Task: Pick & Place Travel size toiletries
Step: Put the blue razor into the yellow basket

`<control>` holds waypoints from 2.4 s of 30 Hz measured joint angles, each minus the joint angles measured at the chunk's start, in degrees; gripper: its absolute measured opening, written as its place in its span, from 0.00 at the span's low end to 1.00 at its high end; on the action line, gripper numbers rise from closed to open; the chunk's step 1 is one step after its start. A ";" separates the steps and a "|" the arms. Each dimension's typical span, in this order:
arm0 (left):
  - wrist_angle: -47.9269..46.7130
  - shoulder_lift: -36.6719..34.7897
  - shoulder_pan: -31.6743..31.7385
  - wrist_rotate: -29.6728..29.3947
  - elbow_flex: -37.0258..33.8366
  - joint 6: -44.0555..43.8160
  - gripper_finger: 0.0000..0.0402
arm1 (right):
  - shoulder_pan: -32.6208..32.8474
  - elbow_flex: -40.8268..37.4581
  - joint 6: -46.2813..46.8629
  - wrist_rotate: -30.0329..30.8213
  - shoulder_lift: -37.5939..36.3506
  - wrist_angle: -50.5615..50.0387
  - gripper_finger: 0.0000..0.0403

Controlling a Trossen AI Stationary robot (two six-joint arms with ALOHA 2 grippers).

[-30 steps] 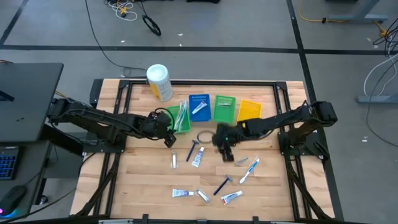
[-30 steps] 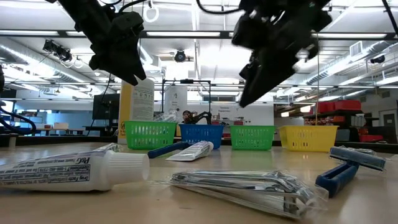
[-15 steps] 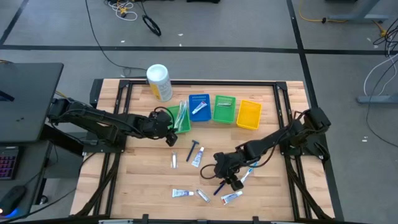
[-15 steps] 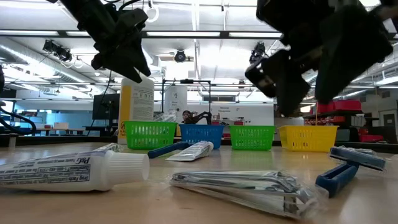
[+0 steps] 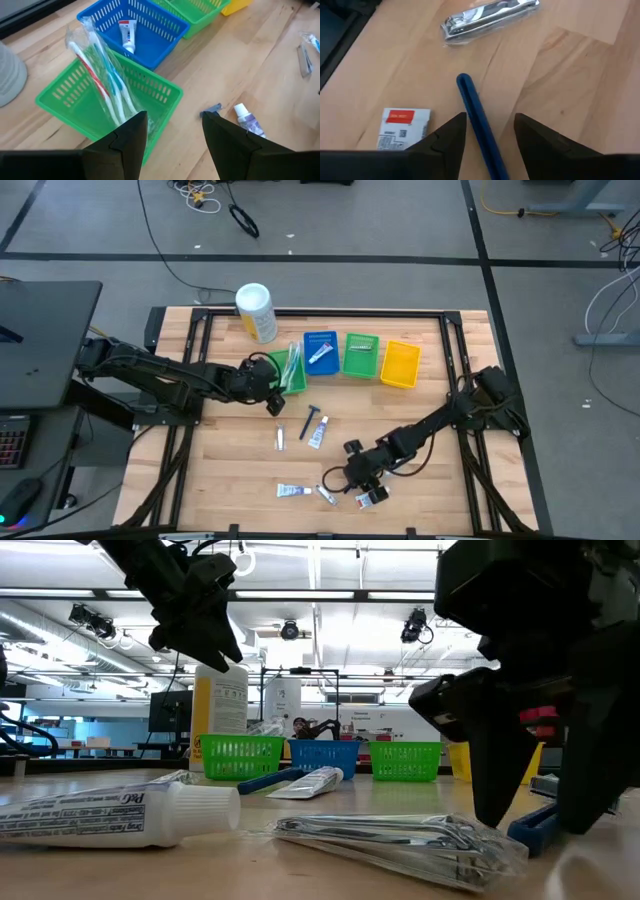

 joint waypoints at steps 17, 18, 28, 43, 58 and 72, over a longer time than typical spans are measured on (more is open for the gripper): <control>1.69 3.57 0.02 0.05 0.11 1.80 0.50 | 3.30 -1.04 0.15 9.31 0.63 -0.69 0.30; 1.17 3.72 0.01 -0.08 0.02 2.00 0.50 | 3.26 -1.08 0.04 9.24 0.63 -0.69 0.29; 4.27 5.42 0.00 0.13 -0.03 4.13 0.50 | 3.21 -1.30 0.01 8.98 0.72 0.06 0.15; 4.59 5.31 0.02 3.10 -0.02 4.28 0.50 | 2.58 -1.73 1.38 8.83 -3.49 -0.29 0.10; 9.38 5.31 0.00 6.92 -0.01 5.61 0.50 | -8.67 -1.46 -5.51 27.29 -26.61 -29.32 0.10; 16.07 5.29 0.04 7.99 -0.02 11.42 0.50 | -34.89 -5.93 5.27 31.88 -33.00 -38.84 0.10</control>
